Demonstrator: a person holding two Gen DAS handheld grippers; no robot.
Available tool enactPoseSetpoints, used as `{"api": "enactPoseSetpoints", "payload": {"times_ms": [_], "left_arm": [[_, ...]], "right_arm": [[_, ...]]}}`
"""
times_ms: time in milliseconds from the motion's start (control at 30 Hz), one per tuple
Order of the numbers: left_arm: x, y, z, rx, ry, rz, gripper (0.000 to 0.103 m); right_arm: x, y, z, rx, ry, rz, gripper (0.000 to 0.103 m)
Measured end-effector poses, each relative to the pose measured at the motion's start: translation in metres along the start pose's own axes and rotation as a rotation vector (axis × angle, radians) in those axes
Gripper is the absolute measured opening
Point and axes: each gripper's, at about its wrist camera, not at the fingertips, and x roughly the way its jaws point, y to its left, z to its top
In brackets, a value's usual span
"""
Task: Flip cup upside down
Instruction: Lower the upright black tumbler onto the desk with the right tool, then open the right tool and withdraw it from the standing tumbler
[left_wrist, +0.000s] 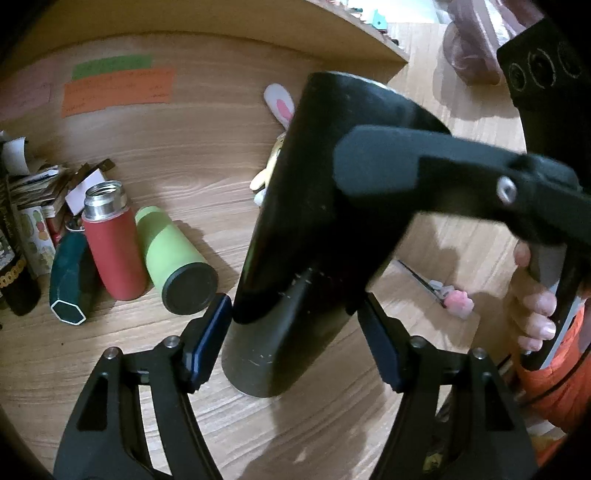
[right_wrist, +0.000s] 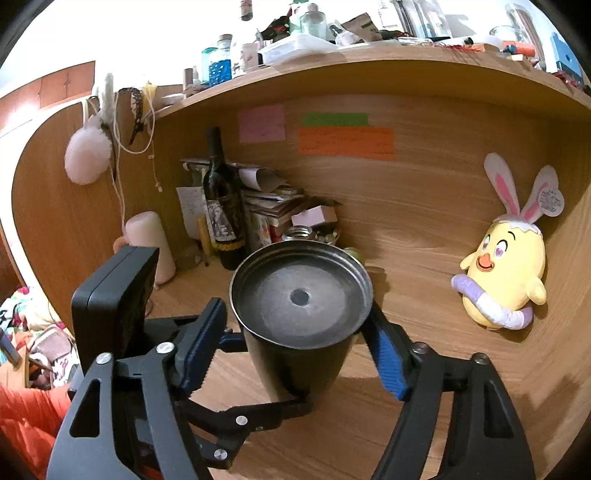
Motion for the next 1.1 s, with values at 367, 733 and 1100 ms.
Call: {"api": "enactPoseSetpoints", "payload": {"times_ms": [367, 733, 1100], "left_arm": [[0.015, 0.022, -0.004, -0.063, 0.052, -0.022, 0.069], [0.024, 0.025, -0.012, -0.087, 0.1, -0.026, 0.069], [0.025, 0.02, -0.013, -0.078, 0.106, -0.008, 0.071]], "right_arm": [[0.022, 0.0, 0.013, 0.001, 0.012, 0.026, 0.062], [0.027, 0.002, 0.015, 0.027, 0.018, 0.029, 0.064], [0.02, 0.008, 0.014, 0.025, 0.019, 0.029, 0.077]]}}
